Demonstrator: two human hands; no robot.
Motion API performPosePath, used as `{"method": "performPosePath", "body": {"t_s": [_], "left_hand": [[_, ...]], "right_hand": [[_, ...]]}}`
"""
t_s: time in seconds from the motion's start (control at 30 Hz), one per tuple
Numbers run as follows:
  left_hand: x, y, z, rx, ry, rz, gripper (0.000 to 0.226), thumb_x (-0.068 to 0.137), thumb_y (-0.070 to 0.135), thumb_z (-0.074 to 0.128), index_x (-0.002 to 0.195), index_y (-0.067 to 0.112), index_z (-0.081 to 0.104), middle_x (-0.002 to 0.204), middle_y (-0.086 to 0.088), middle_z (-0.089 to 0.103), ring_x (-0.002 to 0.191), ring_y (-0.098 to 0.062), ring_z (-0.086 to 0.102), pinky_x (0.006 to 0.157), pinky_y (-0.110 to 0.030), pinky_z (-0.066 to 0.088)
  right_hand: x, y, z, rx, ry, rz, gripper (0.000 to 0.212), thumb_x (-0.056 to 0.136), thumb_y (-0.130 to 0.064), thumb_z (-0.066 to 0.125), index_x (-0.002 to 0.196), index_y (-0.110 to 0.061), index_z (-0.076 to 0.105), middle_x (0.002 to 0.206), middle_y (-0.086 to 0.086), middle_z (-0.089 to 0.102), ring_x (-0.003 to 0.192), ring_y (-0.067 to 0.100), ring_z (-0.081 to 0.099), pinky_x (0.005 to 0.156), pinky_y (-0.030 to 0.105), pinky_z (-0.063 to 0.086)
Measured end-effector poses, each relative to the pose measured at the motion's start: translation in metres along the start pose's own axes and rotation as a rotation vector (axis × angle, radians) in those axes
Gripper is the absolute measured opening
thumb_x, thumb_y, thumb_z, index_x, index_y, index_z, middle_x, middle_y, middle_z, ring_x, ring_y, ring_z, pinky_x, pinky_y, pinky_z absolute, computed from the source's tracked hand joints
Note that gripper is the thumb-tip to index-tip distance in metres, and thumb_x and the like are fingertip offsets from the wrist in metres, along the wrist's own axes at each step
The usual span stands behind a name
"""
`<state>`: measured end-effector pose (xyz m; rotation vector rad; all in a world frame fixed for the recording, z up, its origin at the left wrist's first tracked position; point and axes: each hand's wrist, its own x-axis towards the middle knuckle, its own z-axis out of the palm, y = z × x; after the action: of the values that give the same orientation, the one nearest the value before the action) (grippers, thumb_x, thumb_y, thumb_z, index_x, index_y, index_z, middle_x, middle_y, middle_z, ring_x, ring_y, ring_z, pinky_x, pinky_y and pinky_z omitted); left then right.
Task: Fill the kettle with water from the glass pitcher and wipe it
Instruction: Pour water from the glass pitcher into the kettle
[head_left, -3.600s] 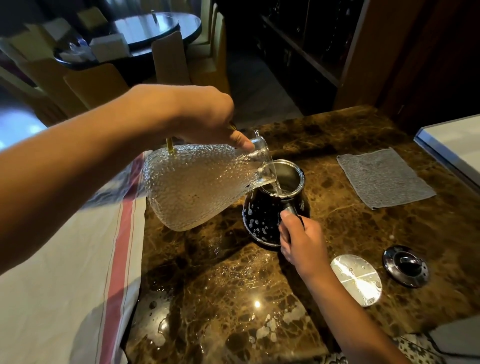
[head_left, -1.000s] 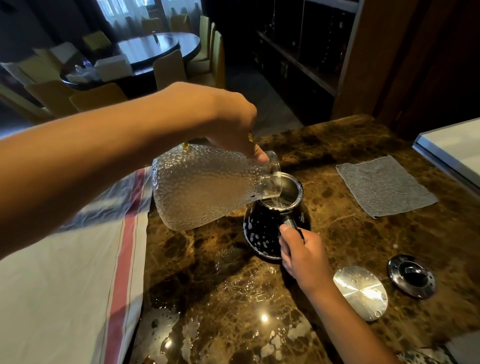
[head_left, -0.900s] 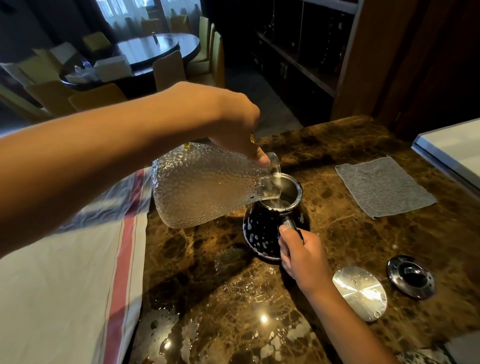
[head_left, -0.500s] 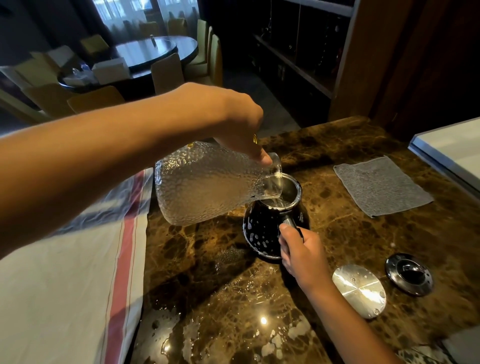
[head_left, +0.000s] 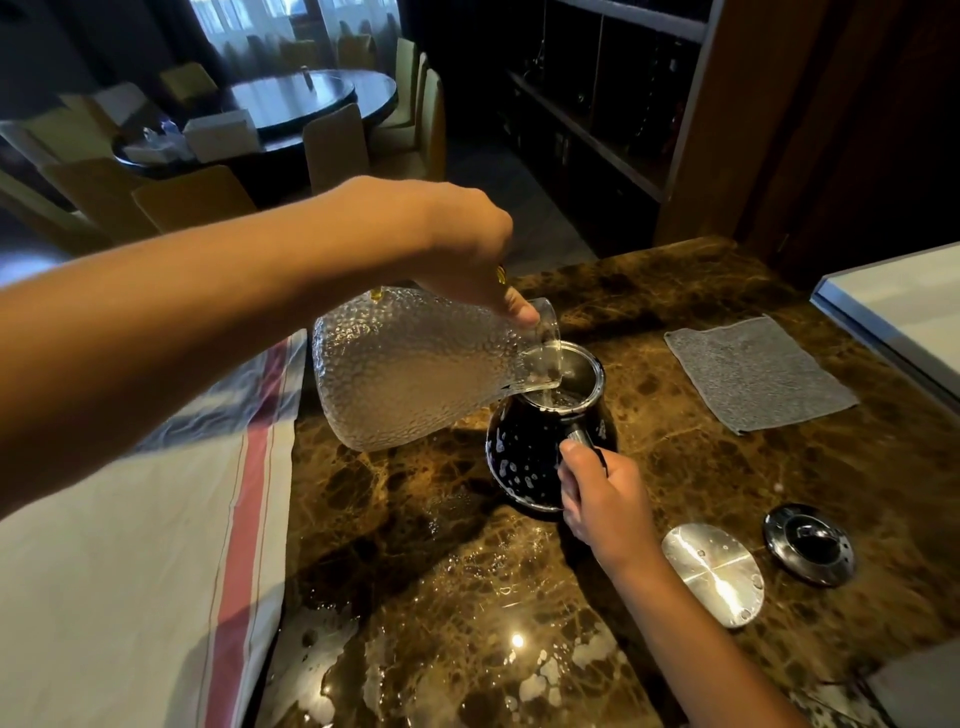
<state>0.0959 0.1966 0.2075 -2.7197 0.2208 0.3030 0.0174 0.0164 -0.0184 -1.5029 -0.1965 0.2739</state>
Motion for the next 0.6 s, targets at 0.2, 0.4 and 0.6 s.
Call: {"method": "performPosePath", "body": {"t_s": [0.2, 0.4, 0.6], "left_hand": [[-0.013, -0.014, 0.021, -0.078, 0.072, -0.019, 0.081, 0.075, 0.086, 0.043, 0.076, 0.008, 0.062, 0.067, -0.005, 0.062, 0.061, -0.019, 0.058, 0.052, -0.03, 0.042], [-0.029, -0.033, 0.054, -0.384, 0.203, 0.005, 0.075, 0.076, 0.081, 0.051, 0.082, 0.008, 0.066, 0.064, -0.004, 0.061, 0.056, -0.016, 0.057, 0.051, -0.027, 0.042], [-0.054, -0.039, 0.096, -0.863, 0.35, -0.115, 0.052, 0.09, 0.057, 0.063, 0.061, 0.016, 0.051, 0.053, 0.004, 0.041, 0.042, -0.003, 0.04, 0.044, -0.013, 0.032]], "right_hand": [[0.0, 0.0, 0.001, -0.001, 0.004, 0.008, 0.065, 0.085, -0.054, 0.056, 0.066, 0.004, 0.035, 0.05, 0.004, 0.031, 0.041, 0.015, 0.025, 0.044, 0.026, 0.019], [-0.001, -0.002, 0.001, 0.004, 0.009, 0.028, 0.064, 0.084, -0.052, 0.056, 0.065, 0.005, 0.036, 0.049, 0.005, 0.03, 0.041, 0.017, 0.025, 0.045, 0.03, 0.017], [-0.002, -0.004, 0.003, 0.02, 0.012, 0.056, 0.056, 0.081, -0.055, 0.057, 0.059, -0.006, 0.044, 0.045, 0.003, 0.03, 0.042, 0.016, 0.023, 0.049, 0.041, 0.013]]}}
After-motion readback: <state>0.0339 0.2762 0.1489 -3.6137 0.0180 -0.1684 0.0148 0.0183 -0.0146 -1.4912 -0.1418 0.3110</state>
